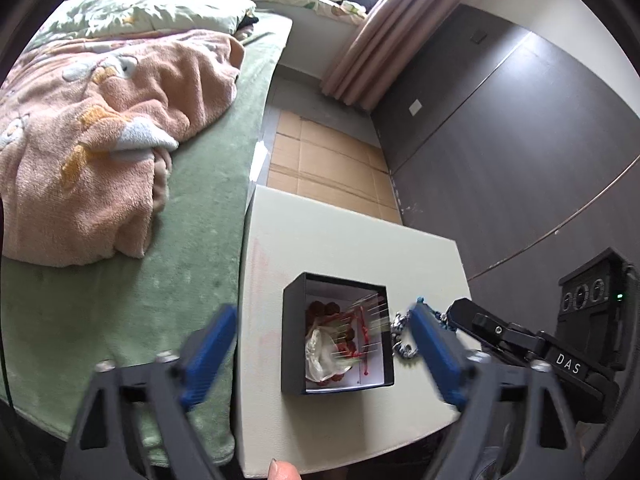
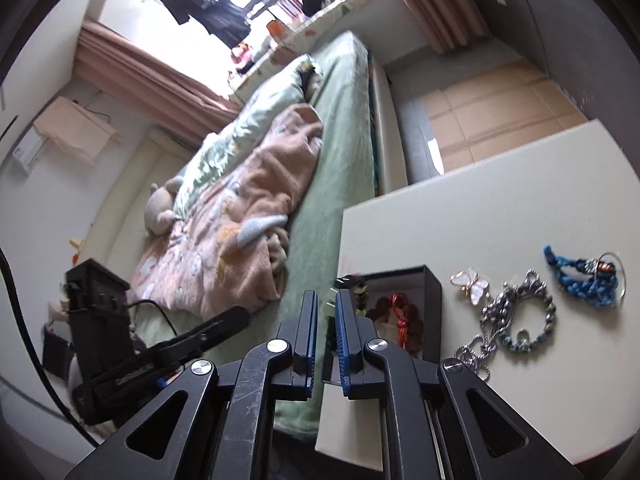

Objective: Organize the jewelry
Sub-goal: 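Release red bracelet into box with left tool while right tool drops beaded bracelet in, then reach and grasp the white butterfly brooch with the left tool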

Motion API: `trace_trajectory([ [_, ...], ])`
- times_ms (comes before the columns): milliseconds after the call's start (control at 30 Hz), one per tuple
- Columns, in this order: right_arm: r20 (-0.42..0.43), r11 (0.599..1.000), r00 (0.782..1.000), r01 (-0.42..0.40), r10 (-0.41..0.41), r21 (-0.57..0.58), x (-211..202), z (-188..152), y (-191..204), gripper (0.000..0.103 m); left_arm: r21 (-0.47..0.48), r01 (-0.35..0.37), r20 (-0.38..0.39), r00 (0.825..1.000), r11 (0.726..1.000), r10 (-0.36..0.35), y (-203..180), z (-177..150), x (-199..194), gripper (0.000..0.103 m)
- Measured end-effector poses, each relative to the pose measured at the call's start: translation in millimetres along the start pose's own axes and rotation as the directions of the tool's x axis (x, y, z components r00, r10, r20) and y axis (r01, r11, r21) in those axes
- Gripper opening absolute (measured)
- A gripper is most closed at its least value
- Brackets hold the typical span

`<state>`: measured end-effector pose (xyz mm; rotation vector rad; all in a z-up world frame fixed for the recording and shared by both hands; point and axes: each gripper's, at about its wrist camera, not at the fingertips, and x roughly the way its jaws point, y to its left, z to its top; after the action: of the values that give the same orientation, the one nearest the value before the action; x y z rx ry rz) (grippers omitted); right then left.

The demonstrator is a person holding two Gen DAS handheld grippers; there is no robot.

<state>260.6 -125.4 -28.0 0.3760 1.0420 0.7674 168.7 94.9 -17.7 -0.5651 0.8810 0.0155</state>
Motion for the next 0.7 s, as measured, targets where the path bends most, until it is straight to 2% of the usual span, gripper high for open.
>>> trace_trajectory([
  [67,-0.007,1.000,1.000,0.010,-0.010,0.015,3,0,-5,0.057,-0.007,-0.001,0.030,1.000,1.000,0.002,1,0,-4,0.103],
  [133,0.033,0.999,0.999,0.032,-0.032,0.001,-5,-4,-9,0.067,0.004,-0.009,0.030,1.000,1.000,0.009,-2,0,-3,0.103],
  [267,0.048,0.999,0.998,0.035,-0.035,-0.003,-17,-10,-22,0.067,0.041,-0.013,0.030,0.999,0.999,0.012,-10,-5,3,0.103],
  [433,0.055,0.997,0.996,0.069,-0.070,0.030,-39,-17,-50,0.068,0.073,0.015,0.034,0.999,0.997,-0.018,-27,-13,11,0.103],
  [500,0.050,0.996,0.996,0.076,-0.078,0.038,-42,-17,-55,0.073,0.093,0.017,0.023,1.000,0.996,-0.020,-35,-16,16,0.103],
  [567,0.057,0.995,0.994,0.088,-0.091,0.052,-51,-15,-62,0.095,0.109,0.023,0.006,1.000,0.994,-0.023,-43,-18,20,0.103],
  [700,0.087,0.990,0.987,0.127,-0.132,0.059,-69,-12,-75,0.096,0.150,-0.008,-0.027,1.000,0.989,0.012,-59,-22,31,0.103],
])
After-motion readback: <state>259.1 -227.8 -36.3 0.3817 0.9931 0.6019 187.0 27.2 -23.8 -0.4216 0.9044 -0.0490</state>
